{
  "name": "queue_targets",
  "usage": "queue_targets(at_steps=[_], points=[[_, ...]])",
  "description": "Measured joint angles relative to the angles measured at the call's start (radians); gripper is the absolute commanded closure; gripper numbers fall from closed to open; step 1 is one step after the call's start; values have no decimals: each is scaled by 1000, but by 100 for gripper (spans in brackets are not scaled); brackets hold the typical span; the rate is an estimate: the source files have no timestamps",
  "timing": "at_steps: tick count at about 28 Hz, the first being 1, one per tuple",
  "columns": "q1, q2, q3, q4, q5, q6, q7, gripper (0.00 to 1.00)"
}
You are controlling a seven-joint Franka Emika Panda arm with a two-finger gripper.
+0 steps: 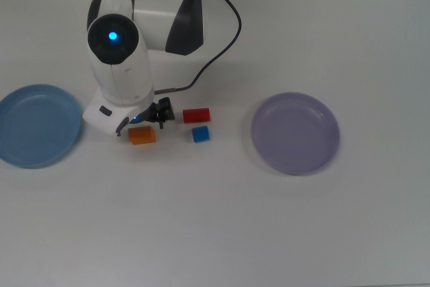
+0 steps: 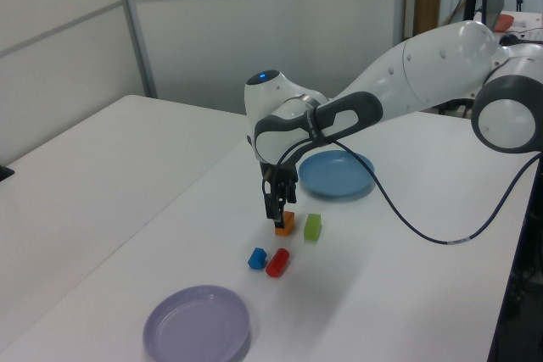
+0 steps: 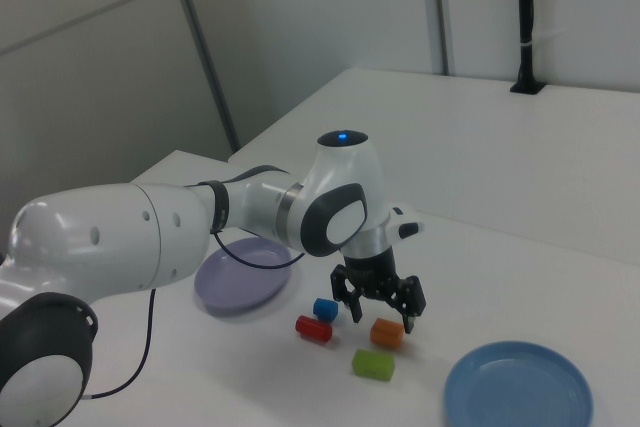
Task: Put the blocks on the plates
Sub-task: 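Close the gripper on the orange block and lift it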
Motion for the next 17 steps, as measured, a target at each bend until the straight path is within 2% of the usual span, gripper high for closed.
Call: queue_targets(at_steps=[4,8,11,13,14,15,17], points=[[0,9,0,0,0,1,9,19],[0,13,0,0,0,10,12,31],[0,14,0,0,0,26,14,33],[0,15,0,0,0,33,15,39],[0,15,0,0,0,34,15,48],[0,15,0,0,0,35,15,52],[0,15,0,0,0,35,16,54]])
